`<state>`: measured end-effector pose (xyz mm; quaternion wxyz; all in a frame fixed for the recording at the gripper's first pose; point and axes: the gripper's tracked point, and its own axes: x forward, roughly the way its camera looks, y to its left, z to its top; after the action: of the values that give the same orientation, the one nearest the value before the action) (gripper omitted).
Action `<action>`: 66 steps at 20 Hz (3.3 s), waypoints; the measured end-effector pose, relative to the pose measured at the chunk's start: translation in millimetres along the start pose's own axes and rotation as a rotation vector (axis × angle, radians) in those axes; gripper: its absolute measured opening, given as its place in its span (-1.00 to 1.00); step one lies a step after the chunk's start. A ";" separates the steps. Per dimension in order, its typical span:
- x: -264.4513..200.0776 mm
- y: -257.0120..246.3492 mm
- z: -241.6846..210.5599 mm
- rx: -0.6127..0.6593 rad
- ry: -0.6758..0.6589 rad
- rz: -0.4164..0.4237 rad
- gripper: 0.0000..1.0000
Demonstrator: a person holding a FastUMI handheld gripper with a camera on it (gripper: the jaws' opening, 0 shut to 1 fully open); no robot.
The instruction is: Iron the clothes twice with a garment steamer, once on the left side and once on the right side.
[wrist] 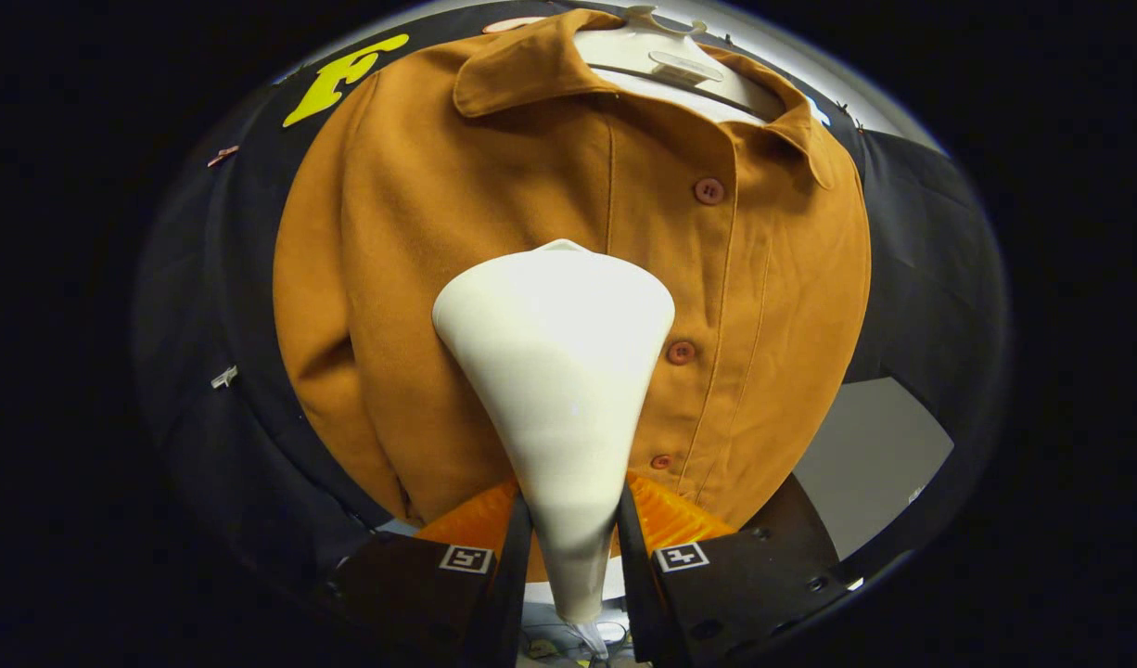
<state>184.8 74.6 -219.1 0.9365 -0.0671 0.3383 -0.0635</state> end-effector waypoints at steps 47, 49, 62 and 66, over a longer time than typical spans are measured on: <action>-46.1 -122.6 -9.6 0.097 -0.049 -0.053 -0.02; -53.0 -134.8 3.5 0.111 -0.087 -0.064 -0.02; -99.0 -175.7 88.1 0.129 -0.396 -0.024 -0.03; -109.8 -175.3 98.4 0.117 -0.466 0.001 -0.04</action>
<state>151.4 -71.6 -46.0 0.9916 -0.0256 0.1089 -0.0653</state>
